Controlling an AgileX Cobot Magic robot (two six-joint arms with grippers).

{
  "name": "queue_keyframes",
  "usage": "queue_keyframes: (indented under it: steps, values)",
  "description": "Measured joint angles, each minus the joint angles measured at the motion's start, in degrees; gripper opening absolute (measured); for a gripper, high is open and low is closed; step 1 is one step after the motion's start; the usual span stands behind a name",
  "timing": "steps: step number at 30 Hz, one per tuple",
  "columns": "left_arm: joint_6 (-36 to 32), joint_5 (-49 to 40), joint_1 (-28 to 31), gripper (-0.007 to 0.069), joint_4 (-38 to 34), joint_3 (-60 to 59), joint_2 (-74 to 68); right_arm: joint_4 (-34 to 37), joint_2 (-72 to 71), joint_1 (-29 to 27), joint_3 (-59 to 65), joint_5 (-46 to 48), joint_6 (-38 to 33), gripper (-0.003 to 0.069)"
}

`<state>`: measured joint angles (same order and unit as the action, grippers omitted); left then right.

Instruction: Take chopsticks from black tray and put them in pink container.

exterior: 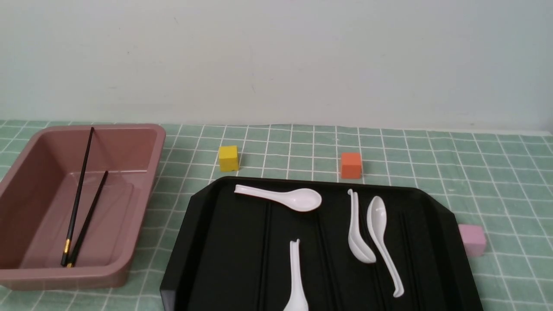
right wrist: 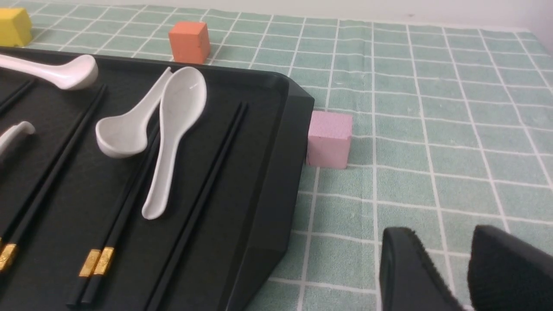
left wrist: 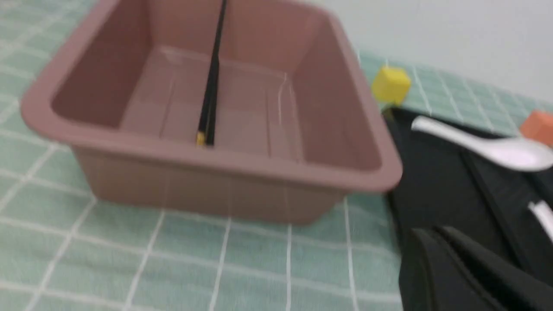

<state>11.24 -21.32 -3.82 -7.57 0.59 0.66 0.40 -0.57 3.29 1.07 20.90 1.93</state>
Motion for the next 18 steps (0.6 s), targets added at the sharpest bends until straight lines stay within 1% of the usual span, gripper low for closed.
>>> queue_keyframes:
  steps: [2,5,18]
  values:
    - [2.3,0.1,-1.9,-0.0012,2.4,-1.8,0.0,0.0,0.0,0.0,0.0,0.0,0.0,0.0240]
    - [3.0,0.1,-2.7,-0.0009,3.5,-2.2,0.0,0.0,0.0,0.0,0.0,0.0,0.0,0.0240]
    - [3.1,-0.3,-2.8,0.0006,3.9,-2.3,0.0,0.1,0.0,0.0,0.0,0.0,0.0,0.0240]
